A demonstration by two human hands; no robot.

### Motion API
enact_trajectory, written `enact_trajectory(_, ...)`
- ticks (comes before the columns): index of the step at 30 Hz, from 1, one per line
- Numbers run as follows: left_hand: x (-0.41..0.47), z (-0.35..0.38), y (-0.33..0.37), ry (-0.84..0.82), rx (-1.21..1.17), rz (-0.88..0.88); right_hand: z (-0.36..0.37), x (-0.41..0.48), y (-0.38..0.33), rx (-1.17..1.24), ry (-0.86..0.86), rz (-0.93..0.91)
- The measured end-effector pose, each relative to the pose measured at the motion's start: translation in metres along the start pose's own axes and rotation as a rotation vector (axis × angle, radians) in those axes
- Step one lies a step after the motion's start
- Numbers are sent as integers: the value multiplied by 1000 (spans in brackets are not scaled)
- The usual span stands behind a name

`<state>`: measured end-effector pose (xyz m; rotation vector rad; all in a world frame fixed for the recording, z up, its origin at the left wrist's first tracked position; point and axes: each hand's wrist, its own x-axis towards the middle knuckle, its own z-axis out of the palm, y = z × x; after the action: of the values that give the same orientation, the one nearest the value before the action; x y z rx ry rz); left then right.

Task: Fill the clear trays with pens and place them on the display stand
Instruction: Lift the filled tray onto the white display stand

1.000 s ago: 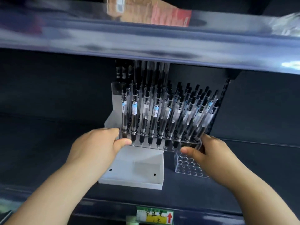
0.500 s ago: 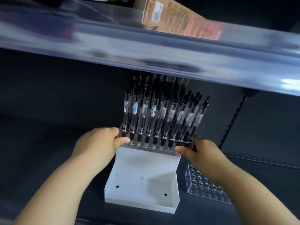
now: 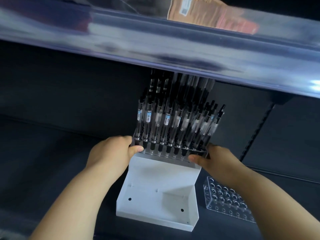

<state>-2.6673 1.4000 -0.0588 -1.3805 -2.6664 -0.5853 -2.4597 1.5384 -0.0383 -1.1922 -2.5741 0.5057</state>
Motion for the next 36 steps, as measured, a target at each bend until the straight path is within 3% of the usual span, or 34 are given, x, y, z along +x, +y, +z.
enact_trajectory(5, -3, 10, -1, 37, -18, 40, 10, 4, 6, -10, -21, 11)
enact_trajectory(11, -4, 24, -9, 128, -153, 46, 21, -1, 12, 96, 93, -7)
enact_trajectory(20, -4, 31, -12, 227, -509, 47, 32, -5, 18, 322, 201, 39)
enact_trajectory(31, 1, 23, -8, 216, -335, 94, 20, -1, 18, 242, 139, -88)
enact_trajectory(36, 7, 20, -6, 131, -244, 137, 18, 4, 21, 246, 108, -114)
